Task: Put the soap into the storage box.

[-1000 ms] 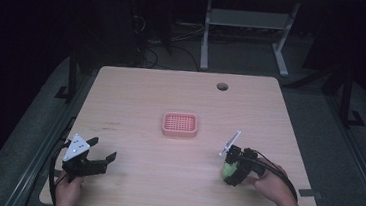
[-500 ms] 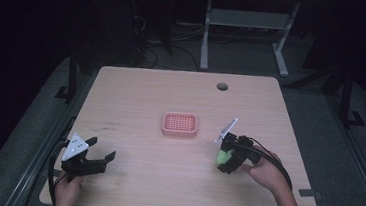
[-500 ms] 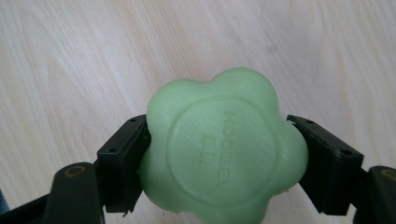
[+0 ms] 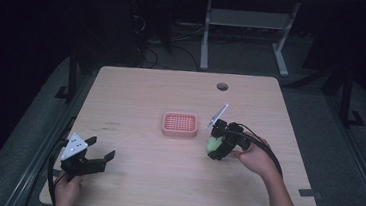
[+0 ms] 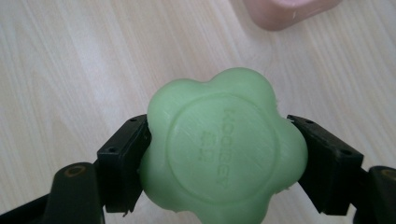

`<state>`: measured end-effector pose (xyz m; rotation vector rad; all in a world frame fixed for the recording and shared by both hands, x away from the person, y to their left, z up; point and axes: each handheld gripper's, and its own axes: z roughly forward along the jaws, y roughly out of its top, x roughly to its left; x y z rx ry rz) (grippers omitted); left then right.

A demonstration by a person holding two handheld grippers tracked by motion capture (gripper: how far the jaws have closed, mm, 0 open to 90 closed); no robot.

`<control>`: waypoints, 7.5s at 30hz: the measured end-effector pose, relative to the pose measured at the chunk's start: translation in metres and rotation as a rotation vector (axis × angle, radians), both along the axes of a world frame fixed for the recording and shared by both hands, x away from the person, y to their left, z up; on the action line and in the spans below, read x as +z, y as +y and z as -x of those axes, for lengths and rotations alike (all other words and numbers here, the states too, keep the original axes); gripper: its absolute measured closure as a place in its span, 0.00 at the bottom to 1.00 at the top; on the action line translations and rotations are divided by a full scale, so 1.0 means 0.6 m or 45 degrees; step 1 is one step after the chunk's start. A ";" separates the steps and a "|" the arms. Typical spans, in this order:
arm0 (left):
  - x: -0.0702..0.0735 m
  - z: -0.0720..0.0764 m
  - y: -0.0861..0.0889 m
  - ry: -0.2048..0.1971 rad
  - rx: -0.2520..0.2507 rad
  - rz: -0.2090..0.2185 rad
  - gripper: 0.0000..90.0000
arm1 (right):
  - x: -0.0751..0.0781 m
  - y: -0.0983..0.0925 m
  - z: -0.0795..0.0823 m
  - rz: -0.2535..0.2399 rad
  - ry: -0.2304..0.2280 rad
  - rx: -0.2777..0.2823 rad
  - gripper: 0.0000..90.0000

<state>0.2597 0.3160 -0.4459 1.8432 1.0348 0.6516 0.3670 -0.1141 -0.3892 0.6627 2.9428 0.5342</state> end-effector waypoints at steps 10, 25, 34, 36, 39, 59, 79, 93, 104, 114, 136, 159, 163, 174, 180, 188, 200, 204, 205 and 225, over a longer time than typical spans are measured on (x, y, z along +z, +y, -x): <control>0.001 0.001 -0.001 -0.007 -0.006 0.006 0.16 | 0.006 0.006 -0.021 -0.016 -0.001 -0.008 0.28; 0.001 0.000 0.001 -0.004 0.000 0.003 0.16 | 0.027 0.038 -0.051 -0.025 -0.022 0.018 0.28; 0.001 0.000 0.001 0.000 0.000 0.006 0.16 | 0.036 0.050 -0.072 -0.033 -0.021 0.019 0.28; 0.000 0.000 0.001 -0.005 0.000 0.010 0.16 | 0.036 0.054 -0.077 -0.027 -0.015 0.017 0.28; 0.001 0.000 0.001 -0.004 -0.001 0.008 0.16 | 0.036 0.062 -0.086 -0.014 -0.015 0.019 0.28; 0.002 -0.001 0.002 -0.010 -0.001 0.007 0.16 | 0.033 0.129 -0.133 -0.001 -0.001 0.055 0.28; 0.002 -0.001 0.002 -0.008 -0.002 0.019 0.16 | 0.004 0.175 -0.180 0.006 0.058 0.035 0.28; 0.002 -0.001 0.004 -0.010 -0.002 0.015 0.16 | -0.039 0.206 -0.202 0.027 0.095 0.016 0.28; 0.002 -0.001 0.004 -0.011 -0.003 0.018 0.16 | -0.047 0.208 -0.207 0.019 0.090 0.005 0.28; 0.002 -0.002 0.002 -0.009 -0.005 0.016 0.16 | -0.050 0.206 -0.205 0.034 0.064 0.012 0.28; 0.002 -0.003 -0.002 -0.006 -0.017 0.005 0.16 | -0.039 0.183 -0.203 -0.016 0.094 -0.059 0.24; 0.002 0.000 -0.003 -0.007 -0.017 0.012 0.16 | -0.024 0.151 -0.190 -0.076 0.087 -0.105 0.23; 0.002 0.001 -0.004 -0.006 -0.025 -0.002 0.16 | -0.015 0.138 -0.185 -0.096 0.075 -0.112 0.23; 0.002 0.001 -0.004 -0.003 -0.024 -0.010 0.16 | -0.005 0.101 -0.167 -0.121 0.053 -0.128 0.23; 0.002 0.002 0.000 -0.003 -0.015 -0.011 0.16 | -0.006 0.081 -0.157 -0.125 0.062 -0.136 0.24; 0.001 0.003 -0.004 0.002 -0.019 -0.014 0.16 | -0.005 0.060 -0.145 -0.115 0.078 -0.154 0.24; 0.000 0.003 -0.005 0.005 -0.026 -0.022 0.16 | -0.006 0.027 -0.126 -0.133 0.095 -0.190 0.25; 0.000 0.002 -0.005 0.009 -0.027 -0.029 0.16 | -0.005 0.018 -0.120 -0.144 0.087 -0.192 0.25; 0.000 0.002 -0.006 0.008 -0.025 -0.025 0.16 | -0.004 0.015 -0.119 -0.149 0.093 -0.199 0.25; -0.002 0.001 -0.007 0.016 -0.028 -0.034 0.16 | -0.010 -0.037 -0.090 -0.168 0.093 -0.248 0.25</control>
